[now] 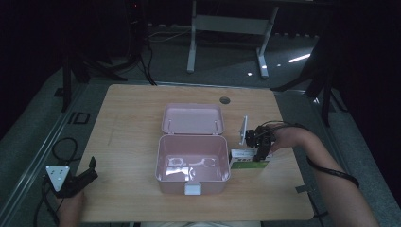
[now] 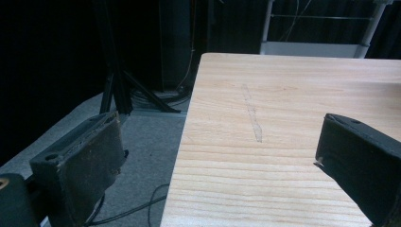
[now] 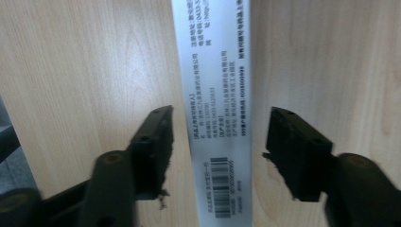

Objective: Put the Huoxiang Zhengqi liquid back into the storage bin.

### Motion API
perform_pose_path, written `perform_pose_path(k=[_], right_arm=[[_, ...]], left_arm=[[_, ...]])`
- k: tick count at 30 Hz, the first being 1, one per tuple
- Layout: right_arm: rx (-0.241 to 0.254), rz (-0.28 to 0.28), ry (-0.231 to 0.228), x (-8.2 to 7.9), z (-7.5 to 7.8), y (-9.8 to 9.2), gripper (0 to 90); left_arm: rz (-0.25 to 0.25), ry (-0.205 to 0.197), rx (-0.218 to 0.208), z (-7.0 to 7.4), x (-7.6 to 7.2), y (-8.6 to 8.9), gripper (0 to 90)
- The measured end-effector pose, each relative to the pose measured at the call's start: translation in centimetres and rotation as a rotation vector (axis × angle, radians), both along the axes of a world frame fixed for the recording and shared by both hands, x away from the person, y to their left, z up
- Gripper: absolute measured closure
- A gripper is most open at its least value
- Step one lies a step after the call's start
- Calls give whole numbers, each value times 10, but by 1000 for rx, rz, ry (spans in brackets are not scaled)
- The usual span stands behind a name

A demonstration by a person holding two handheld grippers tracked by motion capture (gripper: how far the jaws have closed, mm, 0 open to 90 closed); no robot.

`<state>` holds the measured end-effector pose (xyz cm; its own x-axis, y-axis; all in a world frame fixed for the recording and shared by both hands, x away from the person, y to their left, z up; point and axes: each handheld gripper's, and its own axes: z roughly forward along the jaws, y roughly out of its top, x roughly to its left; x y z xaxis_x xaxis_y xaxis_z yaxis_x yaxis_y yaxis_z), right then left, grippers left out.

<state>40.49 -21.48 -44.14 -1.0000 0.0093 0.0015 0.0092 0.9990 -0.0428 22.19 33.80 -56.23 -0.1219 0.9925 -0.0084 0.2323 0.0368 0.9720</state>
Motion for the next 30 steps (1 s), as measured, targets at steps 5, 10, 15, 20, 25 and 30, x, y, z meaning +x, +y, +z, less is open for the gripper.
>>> perform_pose_path(k=[5, 10, 15, 20, 25, 30], right_arm=[[-13, 9, -6, 0, -8, 0, 466], [-16, 22, 6, -1, -16, 3, 525], [-15, 38, 4, -2, -16, 5, 608], [-14, 41, -2, -3, -15, 5, 615], [-16, 34, 6, -4, -11, 2, 616], [-19, 26, 12, -7, -5, 0, 616]], left_arm=[[-1, 1, 2, 0, 0, 0, 21], [2, 3, 3, 0, 0, 0, 21], [3, 2, 3, 0, 0, -1, 21], [3, 3, 2, 0, 0, 0, 21], [3, 4, 3, 0, 0, 0, 21], [4, 4, 2, 0, 0, 0, 21]])
